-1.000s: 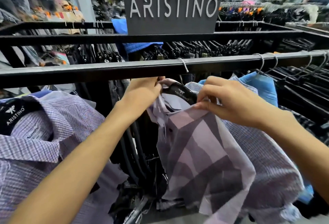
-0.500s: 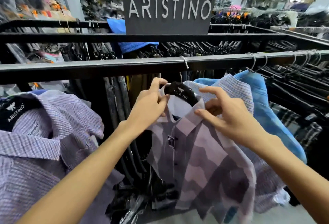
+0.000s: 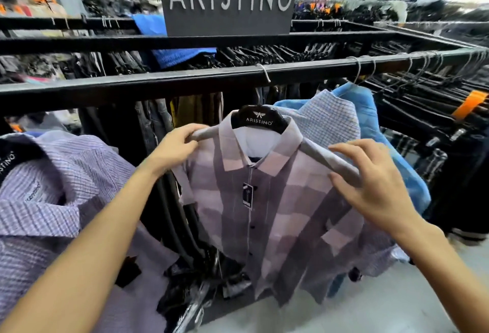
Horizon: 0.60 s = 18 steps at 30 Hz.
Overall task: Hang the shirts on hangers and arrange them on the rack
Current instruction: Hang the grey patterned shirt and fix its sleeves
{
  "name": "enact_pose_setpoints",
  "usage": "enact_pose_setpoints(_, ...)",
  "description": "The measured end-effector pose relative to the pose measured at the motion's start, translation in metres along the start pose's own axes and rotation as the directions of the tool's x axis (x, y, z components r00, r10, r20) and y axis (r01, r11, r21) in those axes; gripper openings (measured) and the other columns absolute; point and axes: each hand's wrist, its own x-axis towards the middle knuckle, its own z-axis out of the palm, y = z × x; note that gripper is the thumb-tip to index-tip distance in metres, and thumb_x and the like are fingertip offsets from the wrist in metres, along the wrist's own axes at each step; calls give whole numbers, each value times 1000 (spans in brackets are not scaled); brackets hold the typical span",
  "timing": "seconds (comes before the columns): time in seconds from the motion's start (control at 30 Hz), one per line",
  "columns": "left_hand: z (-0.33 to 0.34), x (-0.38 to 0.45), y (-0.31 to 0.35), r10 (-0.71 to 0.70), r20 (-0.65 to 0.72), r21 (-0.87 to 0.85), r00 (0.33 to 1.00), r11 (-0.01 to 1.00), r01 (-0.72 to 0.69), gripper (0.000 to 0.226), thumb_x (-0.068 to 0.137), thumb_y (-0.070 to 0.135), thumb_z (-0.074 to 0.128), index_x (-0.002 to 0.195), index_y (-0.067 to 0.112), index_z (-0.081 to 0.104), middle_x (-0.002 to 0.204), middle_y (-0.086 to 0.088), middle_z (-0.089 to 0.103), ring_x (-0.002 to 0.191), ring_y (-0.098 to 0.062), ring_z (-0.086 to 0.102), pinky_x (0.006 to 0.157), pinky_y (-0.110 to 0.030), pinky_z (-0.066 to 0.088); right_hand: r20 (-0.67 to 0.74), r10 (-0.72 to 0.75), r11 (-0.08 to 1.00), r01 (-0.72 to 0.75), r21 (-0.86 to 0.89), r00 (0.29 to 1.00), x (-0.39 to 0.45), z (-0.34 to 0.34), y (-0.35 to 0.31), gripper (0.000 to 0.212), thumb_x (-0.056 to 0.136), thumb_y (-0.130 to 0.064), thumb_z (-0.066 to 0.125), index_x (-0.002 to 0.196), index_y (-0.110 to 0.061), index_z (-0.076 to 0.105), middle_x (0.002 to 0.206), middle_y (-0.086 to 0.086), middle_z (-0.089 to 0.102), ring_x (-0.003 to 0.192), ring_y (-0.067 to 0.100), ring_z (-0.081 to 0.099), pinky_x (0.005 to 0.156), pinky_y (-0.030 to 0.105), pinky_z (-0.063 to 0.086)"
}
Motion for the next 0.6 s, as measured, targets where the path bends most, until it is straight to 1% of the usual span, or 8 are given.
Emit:
enact_pose_setpoints(0.07,0,-3,-9,-35,21,35,999,999,34,49,88,4,57,117,42,67,110,13,72,108,-11,66,90,-35,55,0,-65,993,65,98,998,-2,8,-23,39,80,-6,81,117,-10,69,108,6,60,98,25,58,91,25,42)
enact_pose_setpoints(0.13,3,-9,-16,-63,-17,37,998,997,63,32,92,16,65,111,41,68,103,15,73,101,-9,67,87,-32,54,91,-123,964,97,249,988,-3,26,-47,34,86,-10,78,118,-13,69,106,2,61,97,16,59,89,22,46)
enact_pose_setpoints(0.2,9,-23,-24,-86,-29,0,996,996,86,17,93,28,69,106,40,68,98,16,73,95,-5,68,87,-34,54,190,-157,921,74,383,969,-1,54,-68,33,89,-17,76,121,-15,68,105,-2,63,97,11,61,87,21,49)
enact_pose_setpoints(0.27,16,-38,-35,-95,-44,-26,994,995,94,18,93,34,70,109,41,69,102,15,74,98,-7,69,94,-38,54,277,-145,881,-3,472,950,6,88,-88,33,92,-25,73,123,-17,67,105,-6,66,96,8,63,88,23,51)
enact_pose_setpoints(0.4,24,-66,-52,-169,-27,25,985,985,169,35,97,34,62,132,39,62,112,9,75,108,-11,69,101,-39,50,400,-108,812,-151,564,910,19,152,-126,33,97,-27,67,127,-14,69,112,0,74,102,11,66,91,23,50)
enact_pose_setpoints(0.47,29,-84,-55,-187,7,53,982,981,187,28,100,38,55,126,38,64,105,10,76,104,-11,70,97,-36,52,472,-114,810,-193,553,874,19,178,-143,34,97,-29,66,125,-11,69,114,5,75,105,18,68,88,26,49)
enact_pose_setpoints(0.53,35,-103,-57,-200,-1,106,980,974,199,19,102,28,54,113,32,69,97,6,76,96,-17,70,89,-37,52,530,-115,829,-213,517,840,15,197,-159,30,97,-35,64,118,-13,70,105,7,75,97,24,69,74,32,47)
enact_pose_setpoints(0.6,38,-122,-58,-200,-35,110,979,973,203,18,100,25,56,105,34,71,90,8,76,88,-14,69,86,-38,53,522,-87,806,-248,538,849,10,210,-168,25,96,-38,66,107,-16,71,95,3,76,88,20,69,67,29,44)
